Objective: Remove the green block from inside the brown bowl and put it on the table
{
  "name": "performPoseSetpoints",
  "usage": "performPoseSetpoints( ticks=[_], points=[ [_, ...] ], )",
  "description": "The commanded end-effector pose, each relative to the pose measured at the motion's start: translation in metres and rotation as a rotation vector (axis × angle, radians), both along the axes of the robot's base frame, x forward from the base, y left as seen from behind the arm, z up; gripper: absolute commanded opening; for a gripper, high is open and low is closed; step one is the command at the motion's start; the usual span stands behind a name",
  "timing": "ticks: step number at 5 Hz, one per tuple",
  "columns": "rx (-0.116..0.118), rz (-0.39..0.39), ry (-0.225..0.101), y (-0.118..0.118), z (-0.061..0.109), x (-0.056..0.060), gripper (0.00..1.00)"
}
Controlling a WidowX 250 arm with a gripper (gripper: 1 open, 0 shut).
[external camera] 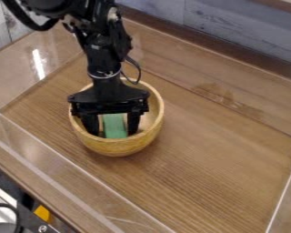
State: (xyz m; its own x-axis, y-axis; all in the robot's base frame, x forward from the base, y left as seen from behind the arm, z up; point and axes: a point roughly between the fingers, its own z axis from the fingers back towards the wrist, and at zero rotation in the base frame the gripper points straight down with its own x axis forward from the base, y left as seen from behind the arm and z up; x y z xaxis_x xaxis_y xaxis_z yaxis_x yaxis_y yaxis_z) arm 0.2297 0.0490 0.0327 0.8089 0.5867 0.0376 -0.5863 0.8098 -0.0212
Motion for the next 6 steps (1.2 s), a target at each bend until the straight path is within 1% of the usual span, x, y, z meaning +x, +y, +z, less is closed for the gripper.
performPoseSetpoints(
  ticks=[1, 3, 4, 5, 6],
  points=[
    [0.014, -0.009, -0.034, -0.0002, 0.0069, 0.0097, 1.00],
    [0.015, 0.003, -0.025, -0.0003, 0.0040, 0.0104, 1.00],
    [0.014, 0.009, -0.020, -0.0004, 0.0027, 0.0105, 0.00],
    [0.005, 0.008, -0.010, -0.0022, 0.0065, 0.0091, 0.00],
    [-0.010, 0.004, -0.002, -0.0044, 0.0117, 0.0078, 0.00]
  ],
)
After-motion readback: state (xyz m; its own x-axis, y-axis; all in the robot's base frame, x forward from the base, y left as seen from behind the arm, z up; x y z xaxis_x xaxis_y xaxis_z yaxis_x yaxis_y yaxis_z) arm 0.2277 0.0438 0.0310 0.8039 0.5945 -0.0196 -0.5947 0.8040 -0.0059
